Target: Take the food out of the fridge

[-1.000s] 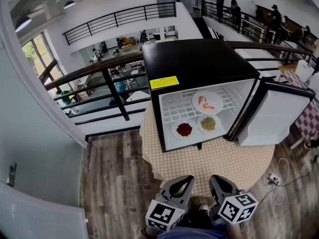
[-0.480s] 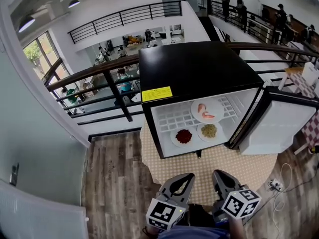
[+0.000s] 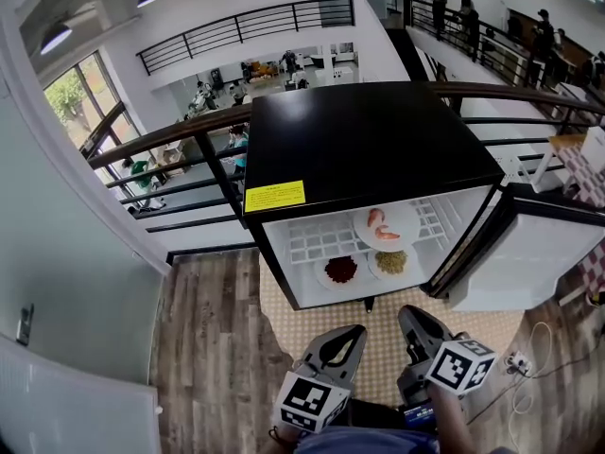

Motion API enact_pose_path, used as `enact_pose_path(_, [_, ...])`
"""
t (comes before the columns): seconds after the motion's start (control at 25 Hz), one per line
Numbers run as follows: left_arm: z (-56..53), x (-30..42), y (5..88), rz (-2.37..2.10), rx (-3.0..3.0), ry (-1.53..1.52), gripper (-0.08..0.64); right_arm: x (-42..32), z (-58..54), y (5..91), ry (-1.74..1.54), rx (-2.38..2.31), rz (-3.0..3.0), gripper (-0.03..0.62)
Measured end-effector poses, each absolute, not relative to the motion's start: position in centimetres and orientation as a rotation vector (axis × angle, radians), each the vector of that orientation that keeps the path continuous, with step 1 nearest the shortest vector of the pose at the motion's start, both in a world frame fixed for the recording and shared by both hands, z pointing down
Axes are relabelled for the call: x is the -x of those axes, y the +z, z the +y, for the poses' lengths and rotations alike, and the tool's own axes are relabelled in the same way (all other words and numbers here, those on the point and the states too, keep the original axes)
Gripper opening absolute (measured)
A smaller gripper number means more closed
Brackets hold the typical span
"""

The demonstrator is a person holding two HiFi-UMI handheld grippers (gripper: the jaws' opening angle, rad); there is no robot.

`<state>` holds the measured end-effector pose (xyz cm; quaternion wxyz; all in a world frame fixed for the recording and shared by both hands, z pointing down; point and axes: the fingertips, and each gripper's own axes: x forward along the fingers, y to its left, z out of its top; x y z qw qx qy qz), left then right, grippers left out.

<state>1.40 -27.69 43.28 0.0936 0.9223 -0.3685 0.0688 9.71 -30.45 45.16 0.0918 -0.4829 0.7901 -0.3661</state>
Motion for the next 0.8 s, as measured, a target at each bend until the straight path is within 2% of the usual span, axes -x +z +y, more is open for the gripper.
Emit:
enact_pose_path(0.16, [-28.7,-2.0,43.5,-1.118,-2.725,0.212,0.017,-11.0,-33.4,45.0,-1.112,1.428,2.316,0.031])
enact_pose_path(0.24, [-29.1,-2.3,43.5,-1.126,-2.724,0.216,0.017,-11.2,-34.9,44.6,-1.13,1.406,2.302,0.121])
enact_pose_path(0.28, [-29.3,-2.5,43.5,-1.13,-2.723,0.217,0.017,-11.3,-35.5,44.2,-1.137,1.399,2.288,0.135])
enact_pose_path(0.44, [-29.8,-3.2,43.5,-1.133,-2.728,0.235,0.017,-12.1,-38.2,43.3,-1.193,1.388,2.178,0.135])
enact_pose_path(0.64, [-30.2,-3.6,43.7,-1.134,-2.725,0.256,0.017,-12.5,-41.1,43.6,-1.279,1.366,2.054,0.179])
enact_pose_path(0.8, [-30.4,-3.5,43.8,-1.144,-2.716,0.271,0.017,-12.8,-42.9,44.1,-1.305,1.374,1.996,0.183])
